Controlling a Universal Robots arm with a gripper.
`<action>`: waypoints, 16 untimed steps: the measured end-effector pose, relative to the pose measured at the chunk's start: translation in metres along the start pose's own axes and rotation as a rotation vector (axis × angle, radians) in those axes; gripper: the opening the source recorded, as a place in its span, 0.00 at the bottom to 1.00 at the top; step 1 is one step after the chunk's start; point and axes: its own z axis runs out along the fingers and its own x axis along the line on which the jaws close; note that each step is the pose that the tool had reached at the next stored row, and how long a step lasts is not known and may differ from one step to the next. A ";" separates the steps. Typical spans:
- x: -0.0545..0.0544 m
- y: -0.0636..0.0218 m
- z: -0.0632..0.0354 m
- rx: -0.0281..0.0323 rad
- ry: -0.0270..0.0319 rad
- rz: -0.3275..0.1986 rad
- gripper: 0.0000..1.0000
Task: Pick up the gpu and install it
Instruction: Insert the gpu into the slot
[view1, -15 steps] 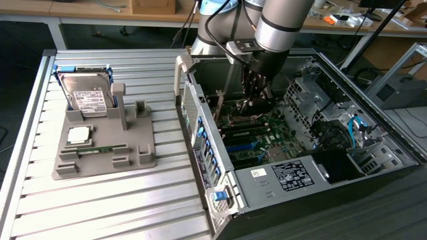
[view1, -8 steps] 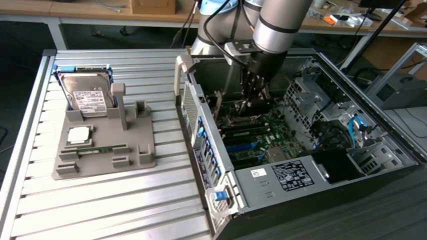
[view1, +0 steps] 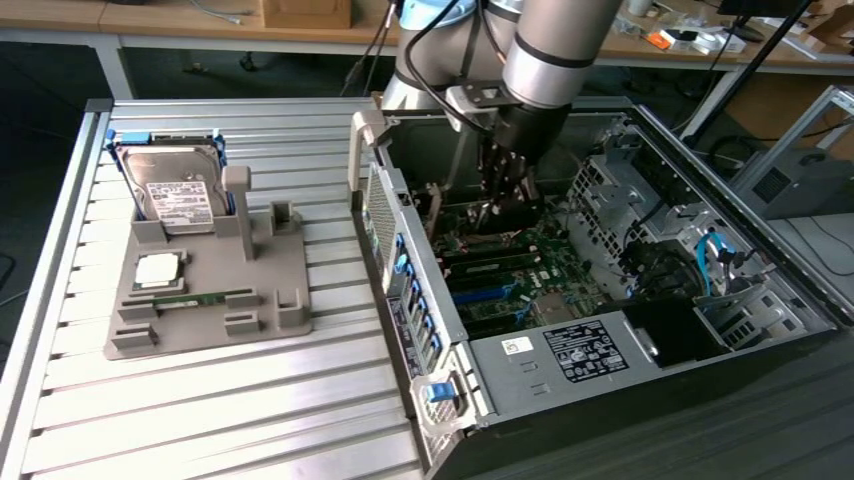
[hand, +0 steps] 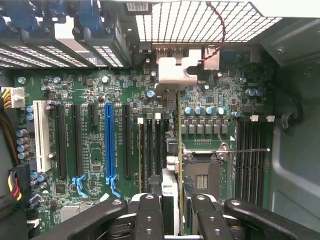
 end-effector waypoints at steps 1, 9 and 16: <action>0.000 0.0005 0.0003 0.0000 -0.0001 0.000 0.27; 0.004 0.0032 0.0024 0.0000 -0.0001 0.000 0.27; 0.010 0.0032 0.0037 0.0000 -0.0001 0.000 0.27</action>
